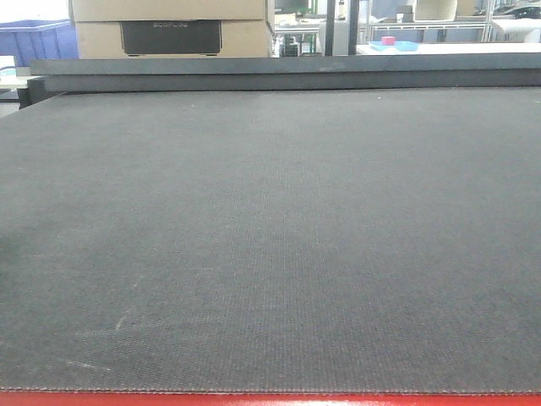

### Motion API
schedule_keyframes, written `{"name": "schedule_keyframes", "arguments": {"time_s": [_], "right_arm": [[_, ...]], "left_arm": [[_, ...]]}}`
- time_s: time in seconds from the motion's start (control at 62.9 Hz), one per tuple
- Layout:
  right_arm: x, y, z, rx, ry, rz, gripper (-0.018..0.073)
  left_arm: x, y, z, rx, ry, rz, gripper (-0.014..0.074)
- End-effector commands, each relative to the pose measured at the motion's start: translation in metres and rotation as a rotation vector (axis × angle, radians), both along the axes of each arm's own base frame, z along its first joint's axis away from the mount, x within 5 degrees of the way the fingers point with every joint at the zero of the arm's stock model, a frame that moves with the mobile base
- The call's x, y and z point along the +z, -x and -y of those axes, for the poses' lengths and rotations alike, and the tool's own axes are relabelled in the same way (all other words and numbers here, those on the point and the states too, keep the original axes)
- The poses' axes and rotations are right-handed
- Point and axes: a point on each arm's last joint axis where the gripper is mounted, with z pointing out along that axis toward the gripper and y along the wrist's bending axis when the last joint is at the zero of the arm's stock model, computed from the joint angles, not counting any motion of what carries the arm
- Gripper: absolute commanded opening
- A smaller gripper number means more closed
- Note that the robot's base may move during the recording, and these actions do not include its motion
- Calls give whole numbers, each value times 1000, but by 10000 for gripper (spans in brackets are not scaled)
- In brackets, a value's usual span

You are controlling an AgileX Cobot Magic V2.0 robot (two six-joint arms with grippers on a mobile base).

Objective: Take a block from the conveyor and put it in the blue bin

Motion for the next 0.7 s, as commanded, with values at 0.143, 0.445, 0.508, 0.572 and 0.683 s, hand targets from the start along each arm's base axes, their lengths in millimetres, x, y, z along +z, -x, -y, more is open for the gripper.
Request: {"name": "schedule_keyframes", "arguments": {"time_s": [0.143,0.445,0.508,0.572,0.683], "right_arm": [[21,-33,-4,17,44,-361,-168],[11,-104,-8,44,79,-847,-168],[1,-118,-9,50,83,-949,-168],[-10,-130,-9,57,87,-1058,-168],[-27,-146,-10,67,93,-1211,-168]], "left_arm": [[37,-24,-5,59,-67,-287,-111],[49,-65,-3,48,-34,-654,-111],[44,-75,-2,36,-22,-724,-111],[37,-88,-1,30,-17,-795,-111],[26,-105,-1,31,-19,-893,-111]]}}
